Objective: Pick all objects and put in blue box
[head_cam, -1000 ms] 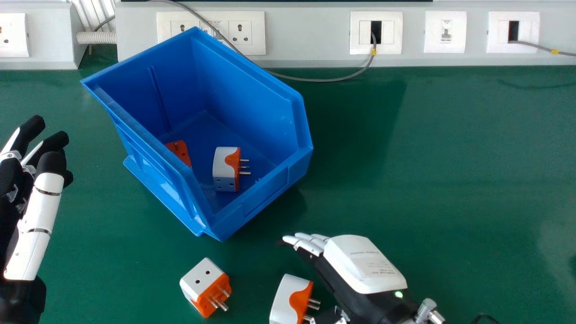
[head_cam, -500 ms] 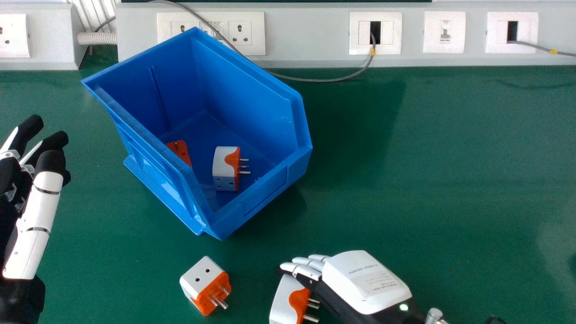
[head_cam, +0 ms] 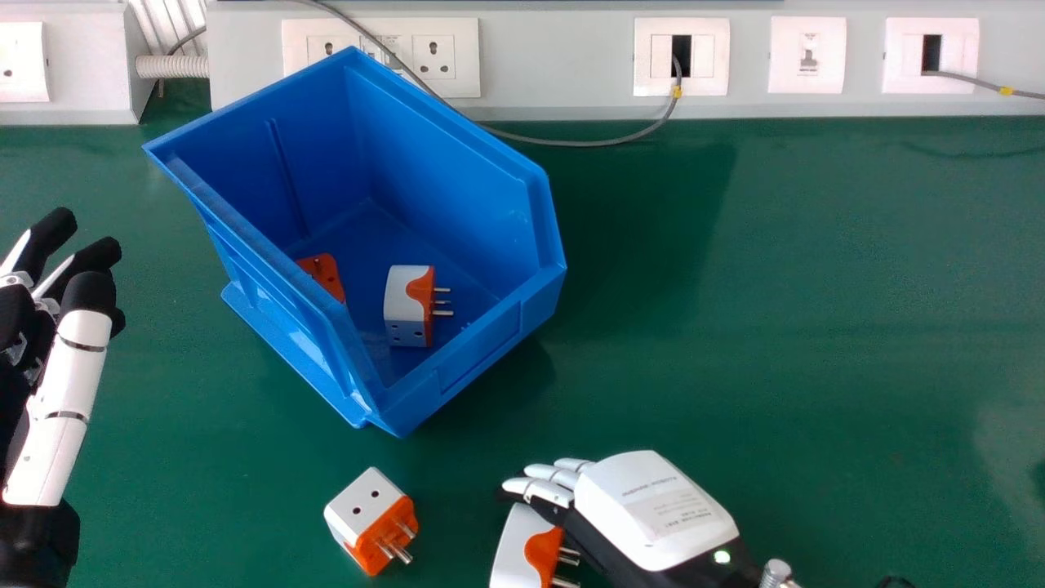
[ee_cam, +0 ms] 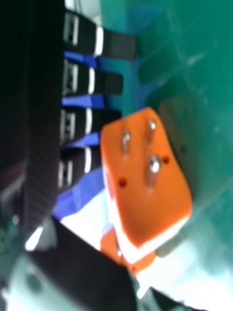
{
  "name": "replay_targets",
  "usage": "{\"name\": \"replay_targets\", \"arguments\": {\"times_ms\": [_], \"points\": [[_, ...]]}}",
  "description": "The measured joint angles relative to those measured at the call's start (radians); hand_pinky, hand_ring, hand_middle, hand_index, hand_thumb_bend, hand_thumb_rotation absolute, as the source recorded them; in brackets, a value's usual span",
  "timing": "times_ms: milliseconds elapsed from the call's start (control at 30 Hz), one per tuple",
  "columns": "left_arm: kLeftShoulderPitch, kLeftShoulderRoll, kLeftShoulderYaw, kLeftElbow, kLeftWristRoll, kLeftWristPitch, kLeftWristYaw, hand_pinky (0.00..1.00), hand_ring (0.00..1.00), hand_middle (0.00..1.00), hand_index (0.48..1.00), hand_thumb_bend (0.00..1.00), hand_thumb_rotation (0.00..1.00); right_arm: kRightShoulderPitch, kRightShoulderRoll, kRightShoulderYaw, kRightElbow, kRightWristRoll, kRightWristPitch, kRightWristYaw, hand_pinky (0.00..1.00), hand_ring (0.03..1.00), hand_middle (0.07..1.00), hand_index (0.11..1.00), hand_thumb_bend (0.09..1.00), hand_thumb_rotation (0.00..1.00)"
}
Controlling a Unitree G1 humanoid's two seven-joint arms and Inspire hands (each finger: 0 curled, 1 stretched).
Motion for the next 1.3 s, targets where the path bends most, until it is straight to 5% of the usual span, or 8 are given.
{"name": "replay_targets", "arguments": {"times_ms": [633, 1300], "points": [[-0.001, 0.0, 0.0, -0.008, 0.001, 0.013, 0.005, 0.87, 0.9, 0.86, 0.899, 0.56, 0.72, -0.084, 0.02, 0.028, 0.06, -0.009, 0.0, 0.002, 0.77, 0.874, 0.876, 0.836, 0.803, 0.31], [-0.003, 0.0, 0.0, -0.009, 0.0, 0.017, 0.005, 0.87, 0.89, 0.86, 0.899, 0.55, 0.72, -0.095, 0.009, 0.048, 0.061, -0.035, -0.001, -0.004, 0.66, 0.758, 0.762, 0.705, 0.847, 0.05]]}}
